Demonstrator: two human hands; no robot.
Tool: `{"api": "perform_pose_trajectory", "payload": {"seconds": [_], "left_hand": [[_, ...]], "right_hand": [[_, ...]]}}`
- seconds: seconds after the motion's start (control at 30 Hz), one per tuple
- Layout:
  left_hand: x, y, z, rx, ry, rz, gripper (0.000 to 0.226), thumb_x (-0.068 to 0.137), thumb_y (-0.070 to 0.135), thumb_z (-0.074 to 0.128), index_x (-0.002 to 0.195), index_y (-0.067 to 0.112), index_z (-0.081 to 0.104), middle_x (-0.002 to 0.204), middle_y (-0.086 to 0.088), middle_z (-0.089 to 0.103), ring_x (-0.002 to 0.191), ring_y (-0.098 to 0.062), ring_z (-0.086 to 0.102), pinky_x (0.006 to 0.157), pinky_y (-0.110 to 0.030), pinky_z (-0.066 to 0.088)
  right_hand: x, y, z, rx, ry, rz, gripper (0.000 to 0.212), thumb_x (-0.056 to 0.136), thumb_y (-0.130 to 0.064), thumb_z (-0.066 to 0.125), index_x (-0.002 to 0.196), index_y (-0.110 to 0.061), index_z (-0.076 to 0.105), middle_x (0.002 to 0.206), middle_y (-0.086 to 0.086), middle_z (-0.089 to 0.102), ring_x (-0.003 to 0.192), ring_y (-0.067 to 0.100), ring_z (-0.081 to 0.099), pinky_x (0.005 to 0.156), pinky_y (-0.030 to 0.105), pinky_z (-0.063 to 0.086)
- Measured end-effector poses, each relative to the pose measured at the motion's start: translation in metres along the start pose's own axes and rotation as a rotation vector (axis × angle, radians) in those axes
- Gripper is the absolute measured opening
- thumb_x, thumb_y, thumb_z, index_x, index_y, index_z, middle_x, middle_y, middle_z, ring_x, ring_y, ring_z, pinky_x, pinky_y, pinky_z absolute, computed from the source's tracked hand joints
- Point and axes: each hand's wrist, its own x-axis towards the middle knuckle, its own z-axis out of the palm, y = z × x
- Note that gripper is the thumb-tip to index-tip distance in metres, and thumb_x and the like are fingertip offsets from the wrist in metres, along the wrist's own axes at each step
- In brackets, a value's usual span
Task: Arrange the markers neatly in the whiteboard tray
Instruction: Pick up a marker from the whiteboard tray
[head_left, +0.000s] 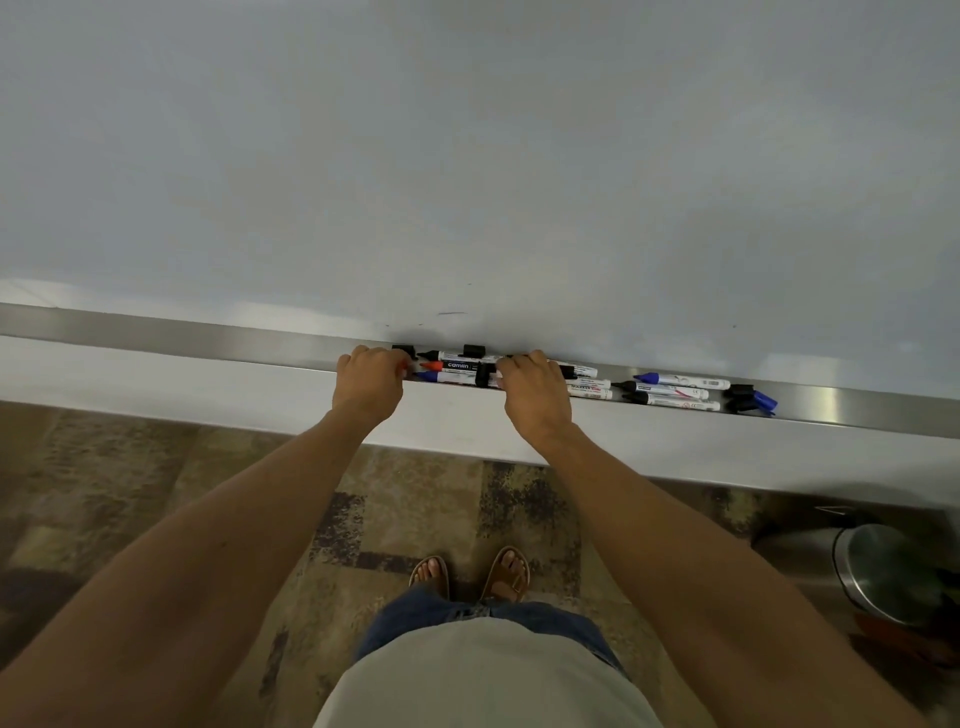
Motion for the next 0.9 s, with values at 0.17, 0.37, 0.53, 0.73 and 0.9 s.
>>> {"api": "perform_pose_trajectory", "payload": {"seconds": [0.17,0.37,0.53,0.73,0.9], "left_hand": [[0.004,-0.006,0.002,-0.040,0.024,0.018,0.025,0.092,0.011,0.048,0.103,0.023,0.068,0.093,-0.007,0.070,0.088,-0.029,0.055,0.074,-0.035,0.028],[0.007,-0.010,0.005,-0.128,0.038,0.014,0.021,0.090,0.008,0.050,0.101,0.020,0.063,0.092,-0.007,0.069,0.083,-0.029,0.056,0.074,-0.035,0.030],[0.011,-0.012,0.004,-0.270,0.059,-0.007,0.017,0.090,0.014,0.055,0.106,0.017,0.058,0.097,-0.007,0.068,0.086,-0.030,0.060,0.079,-0.039,0.040],[0.013,-0.010,0.002,-0.473,0.047,0.016,0.023,0.089,0.010,0.059,0.112,0.010,0.061,0.106,-0.011,0.063,0.092,-0.028,0.059,0.082,-0.032,0.045],[0.014,-0.003,-0.002,-0.772,0.054,-0.066,0.018,0.085,0.007,0.065,0.102,0.011,0.068,0.093,-0.003,0.066,0.080,-0.014,0.059,0.073,-0.016,0.044]], "right_hand": [[0.003,-0.005,-0.003,0.011,-0.021,0.029,0.031,0.086,0.003,0.056,0.114,-0.008,0.058,0.111,0.012,0.065,0.106,0.030,0.052,0.086,0.040,0.042],[0.006,-0.008,-0.006,0.034,-0.050,0.049,0.035,0.085,0.001,0.059,0.119,-0.008,0.057,0.114,0.012,0.060,0.108,0.030,0.049,0.089,0.039,0.042],[0.001,-0.007,-0.009,0.083,0.029,0.082,0.024,0.086,0.005,0.053,0.108,-0.002,0.062,0.107,0.016,0.060,0.100,0.033,0.051,0.081,0.040,0.043],[-0.005,-0.012,-0.016,0.163,0.124,0.108,0.020,0.088,0.005,0.053,0.105,0.001,0.064,0.101,0.019,0.061,0.095,0.035,0.054,0.078,0.041,0.045],[-0.012,-0.015,-0.020,0.241,0.184,0.139,0.022,0.095,-0.003,0.050,0.113,-0.001,0.062,0.108,0.019,0.062,0.100,0.034,0.053,0.084,0.041,0.045]]}}
